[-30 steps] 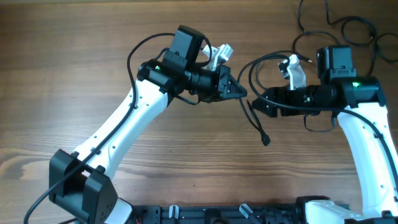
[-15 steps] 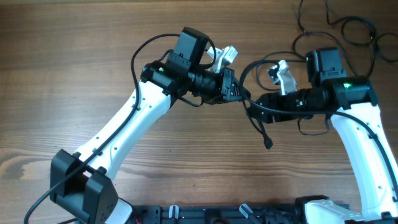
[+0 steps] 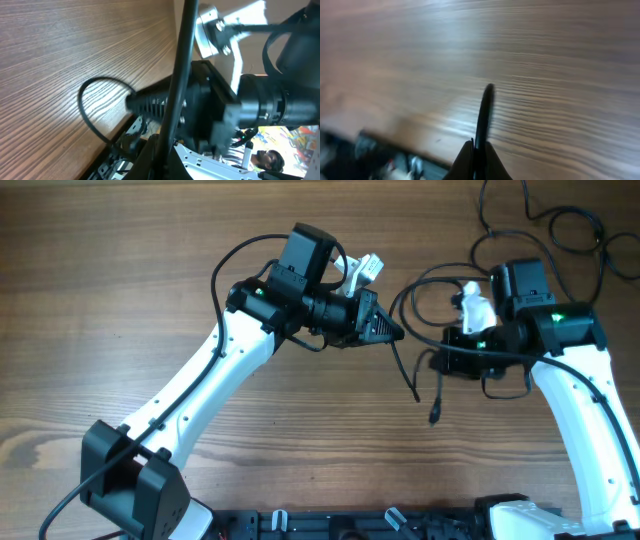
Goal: Untangle cables
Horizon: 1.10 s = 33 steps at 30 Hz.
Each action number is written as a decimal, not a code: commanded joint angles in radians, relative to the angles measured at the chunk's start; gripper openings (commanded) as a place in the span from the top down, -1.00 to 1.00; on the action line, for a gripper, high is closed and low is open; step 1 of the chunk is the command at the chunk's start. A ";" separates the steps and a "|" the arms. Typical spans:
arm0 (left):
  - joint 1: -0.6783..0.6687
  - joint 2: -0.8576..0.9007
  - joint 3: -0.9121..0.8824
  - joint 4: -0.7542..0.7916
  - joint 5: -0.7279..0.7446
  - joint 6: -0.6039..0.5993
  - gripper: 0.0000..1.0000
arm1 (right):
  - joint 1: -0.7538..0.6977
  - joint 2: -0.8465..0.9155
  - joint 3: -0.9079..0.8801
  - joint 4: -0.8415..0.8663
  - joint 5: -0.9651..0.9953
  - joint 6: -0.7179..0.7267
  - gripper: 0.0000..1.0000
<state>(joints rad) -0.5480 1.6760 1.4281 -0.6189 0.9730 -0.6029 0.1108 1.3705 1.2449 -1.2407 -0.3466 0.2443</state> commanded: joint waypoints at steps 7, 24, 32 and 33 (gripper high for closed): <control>0.058 0.007 0.005 -0.192 -0.269 -0.020 0.92 | -0.044 0.000 -0.008 -0.097 0.575 0.525 0.87; 0.048 0.007 0.005 -0.343 -0.388 0.050 0.92 | -0.047 0.000 -0.008 0.121 0.124 0.332 -1.00; -0.047 0.007 0.005 -0.343 -0.387 0.049 0.92 | -0.037 0.061 -0.008 0.283 -0.059 0.471 -0.99; -0.054 0.007 0.005 -0.343 -0.387 0.049 0.92 | -0.032 0.077 -0.008 0.284 -0.059 0.498 -0.99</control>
<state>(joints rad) -0.5762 1.6768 1.4281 -0.9627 0.5945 -0.5766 0.0677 1.3998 1.2396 -0.9615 -0.3622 0.6514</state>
